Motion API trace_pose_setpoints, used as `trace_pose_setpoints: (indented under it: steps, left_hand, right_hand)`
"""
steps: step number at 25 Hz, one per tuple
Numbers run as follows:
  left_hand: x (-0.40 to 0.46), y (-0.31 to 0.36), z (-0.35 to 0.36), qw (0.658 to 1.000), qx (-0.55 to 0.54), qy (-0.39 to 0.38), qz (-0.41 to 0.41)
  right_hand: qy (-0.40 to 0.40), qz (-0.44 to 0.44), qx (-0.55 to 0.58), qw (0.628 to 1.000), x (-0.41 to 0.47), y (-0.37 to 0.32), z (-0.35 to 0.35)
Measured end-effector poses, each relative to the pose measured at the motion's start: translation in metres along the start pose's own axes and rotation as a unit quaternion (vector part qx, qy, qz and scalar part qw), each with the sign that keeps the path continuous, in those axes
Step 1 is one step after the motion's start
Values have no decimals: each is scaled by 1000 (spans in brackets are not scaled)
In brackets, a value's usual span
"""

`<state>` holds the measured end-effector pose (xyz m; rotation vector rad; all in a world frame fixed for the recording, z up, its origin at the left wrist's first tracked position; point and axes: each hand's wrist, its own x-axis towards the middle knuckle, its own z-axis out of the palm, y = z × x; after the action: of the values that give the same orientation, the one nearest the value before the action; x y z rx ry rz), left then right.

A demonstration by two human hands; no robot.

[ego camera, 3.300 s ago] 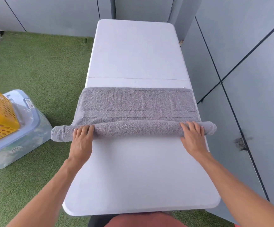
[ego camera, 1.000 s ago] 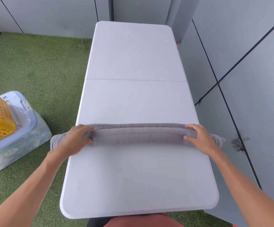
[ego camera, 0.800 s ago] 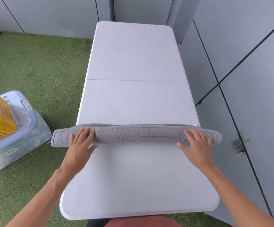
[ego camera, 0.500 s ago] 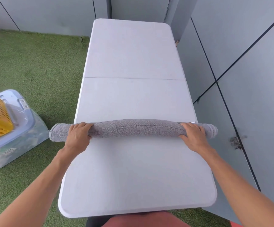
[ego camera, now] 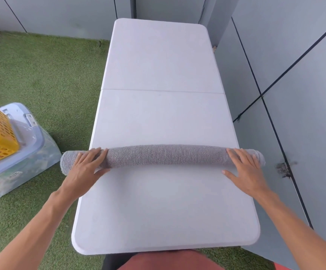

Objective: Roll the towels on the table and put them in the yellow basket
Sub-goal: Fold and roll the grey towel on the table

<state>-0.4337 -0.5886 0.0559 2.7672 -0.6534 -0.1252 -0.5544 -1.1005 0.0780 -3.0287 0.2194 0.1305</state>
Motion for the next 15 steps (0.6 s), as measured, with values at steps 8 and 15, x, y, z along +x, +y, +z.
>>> trace_pose_setpoints:
  steps: [8,15]
  left_hand:
    - [32,80,-9,973,-3,-17,-230]
    - [25,198,34,936,-203,-54,-282]
  right_hand:
    - [25,121,29,992,27,-79,2]
    - [-73,53,263,960,7,-191,19]
